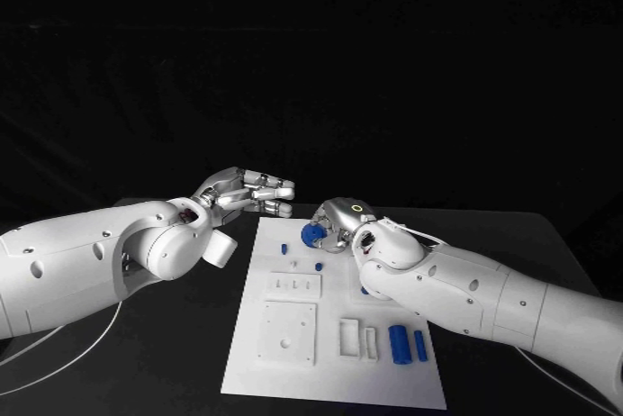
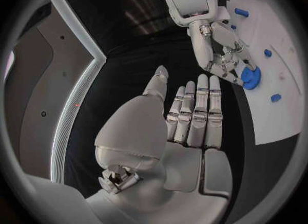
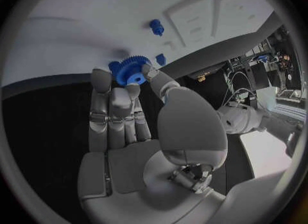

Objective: Assemble the parts on the task board

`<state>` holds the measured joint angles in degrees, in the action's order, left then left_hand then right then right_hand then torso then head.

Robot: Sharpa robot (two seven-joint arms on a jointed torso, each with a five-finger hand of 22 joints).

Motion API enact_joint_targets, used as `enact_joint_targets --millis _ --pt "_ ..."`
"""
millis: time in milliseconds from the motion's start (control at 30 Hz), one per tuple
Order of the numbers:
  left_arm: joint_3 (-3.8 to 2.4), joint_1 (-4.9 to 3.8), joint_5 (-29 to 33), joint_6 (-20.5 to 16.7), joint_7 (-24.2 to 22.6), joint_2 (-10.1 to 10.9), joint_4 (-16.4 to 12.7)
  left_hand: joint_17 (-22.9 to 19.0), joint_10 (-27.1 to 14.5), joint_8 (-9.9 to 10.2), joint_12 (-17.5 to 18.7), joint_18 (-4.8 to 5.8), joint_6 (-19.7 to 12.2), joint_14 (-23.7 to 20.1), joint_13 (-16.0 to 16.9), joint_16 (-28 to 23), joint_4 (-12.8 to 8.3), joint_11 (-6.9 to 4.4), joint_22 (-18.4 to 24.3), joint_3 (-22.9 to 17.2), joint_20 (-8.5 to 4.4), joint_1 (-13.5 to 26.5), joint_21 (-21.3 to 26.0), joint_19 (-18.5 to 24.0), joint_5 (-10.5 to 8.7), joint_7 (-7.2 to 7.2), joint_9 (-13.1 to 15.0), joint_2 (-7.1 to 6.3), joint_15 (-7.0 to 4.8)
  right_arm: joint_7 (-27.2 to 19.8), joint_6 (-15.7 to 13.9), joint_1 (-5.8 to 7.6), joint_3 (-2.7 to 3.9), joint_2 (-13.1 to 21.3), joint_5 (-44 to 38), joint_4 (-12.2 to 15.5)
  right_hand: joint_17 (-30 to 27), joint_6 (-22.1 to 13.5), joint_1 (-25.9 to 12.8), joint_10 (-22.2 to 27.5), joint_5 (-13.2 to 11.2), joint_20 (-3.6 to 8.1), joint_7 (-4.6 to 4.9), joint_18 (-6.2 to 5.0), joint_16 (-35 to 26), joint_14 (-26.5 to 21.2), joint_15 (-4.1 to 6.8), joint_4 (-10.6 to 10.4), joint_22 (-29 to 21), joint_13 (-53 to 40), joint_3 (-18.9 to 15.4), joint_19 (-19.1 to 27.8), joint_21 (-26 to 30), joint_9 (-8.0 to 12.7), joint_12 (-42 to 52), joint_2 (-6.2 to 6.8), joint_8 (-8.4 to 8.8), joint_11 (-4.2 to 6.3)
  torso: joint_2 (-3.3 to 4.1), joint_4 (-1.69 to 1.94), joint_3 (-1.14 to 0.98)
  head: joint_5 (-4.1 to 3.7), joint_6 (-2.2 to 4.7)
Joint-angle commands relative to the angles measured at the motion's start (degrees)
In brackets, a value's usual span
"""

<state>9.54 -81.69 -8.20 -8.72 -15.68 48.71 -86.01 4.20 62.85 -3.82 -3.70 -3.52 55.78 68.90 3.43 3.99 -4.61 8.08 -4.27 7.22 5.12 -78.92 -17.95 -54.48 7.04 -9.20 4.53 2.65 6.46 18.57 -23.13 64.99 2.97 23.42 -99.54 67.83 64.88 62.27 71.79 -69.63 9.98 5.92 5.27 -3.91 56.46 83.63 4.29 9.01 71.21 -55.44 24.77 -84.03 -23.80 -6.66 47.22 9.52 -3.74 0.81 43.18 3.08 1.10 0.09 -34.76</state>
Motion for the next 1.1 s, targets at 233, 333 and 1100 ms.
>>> enact_joint_targets --millis 233,333,1100 --pt "-0.04 -0.07 -0.4 0.6 -0.2 -0.8 0.1 -0.1 -0.1 0.2 0.2 0.14 -0.2 -0.3 0.0 -0.1 0.3 -0.21 0.0 0.0 0.31 0.0 0.3 -0.1 -0.28 0.05 0.0 -0.3 -0.14 -1.0 0.1 -0.34 -0.72 -1.6 -1.1 -2.3 -0.2 0.1 0.0 -0.2 0.5 -0.31 0.1 -0.64 0.1 0.2 0.03 0.1 0.0 0.1 -0.2 -2.4 -0.2 0.2 0.2 0.57 0.15 0.13 0.06 -0.08 0.13 -0.02 -0.3" --pt "-0.04 -0.04 -0.4 0.7 -0.2 -1.0 0.5 -0.1 -0.1 0.2 0.2 0.14 -0.2 -0.3 0.0 -0.1 0.3 -0.21 0.0 0.0 0.31 0.0 0.3 -0.1 -0.28 0.05 0.0 -0.3 -0.14 -1.1 0.3 -0.4 -0.78 -1.7 -1.1 -2.7 -0.2 0.1 0.0 -0.2 0.6 -0.31 0.1 -0.65 0.1 0.2 0.03 0.1 0.0 0.1 -0.3 -2.4 -0.1 0.2 0.1 0.56 0.14 0.12 0.02 -0.28 0.15 -0.04 -0.42" --pt "-0.03 0.11 -0.5 0.8 -0.5 -1.4 0.9 -0.1 -0.2 0.2 0.2 0.14 -0.3 -0.3 0.0 -0.1 0.3 -0.19 0.0 0.0 0.32 0.1 0.4 -0.1 -0.27 0.04 0.0 -0.27 -0.13 -2.0 2.4 -0.52 -1.67 -3.8 1.6 -6.0 -1.5 -5.6 -1.2 0.8 -4.8 -0.99 1.2 -1.23 -1.2 0.0 -0.59 -5.3 -1.4 2.6 -6.9 -2.3 2.3 2.7 -1.4 0.14 0.08 -0.8 0.03 -0.35 0.29 -0.1 -0.48"
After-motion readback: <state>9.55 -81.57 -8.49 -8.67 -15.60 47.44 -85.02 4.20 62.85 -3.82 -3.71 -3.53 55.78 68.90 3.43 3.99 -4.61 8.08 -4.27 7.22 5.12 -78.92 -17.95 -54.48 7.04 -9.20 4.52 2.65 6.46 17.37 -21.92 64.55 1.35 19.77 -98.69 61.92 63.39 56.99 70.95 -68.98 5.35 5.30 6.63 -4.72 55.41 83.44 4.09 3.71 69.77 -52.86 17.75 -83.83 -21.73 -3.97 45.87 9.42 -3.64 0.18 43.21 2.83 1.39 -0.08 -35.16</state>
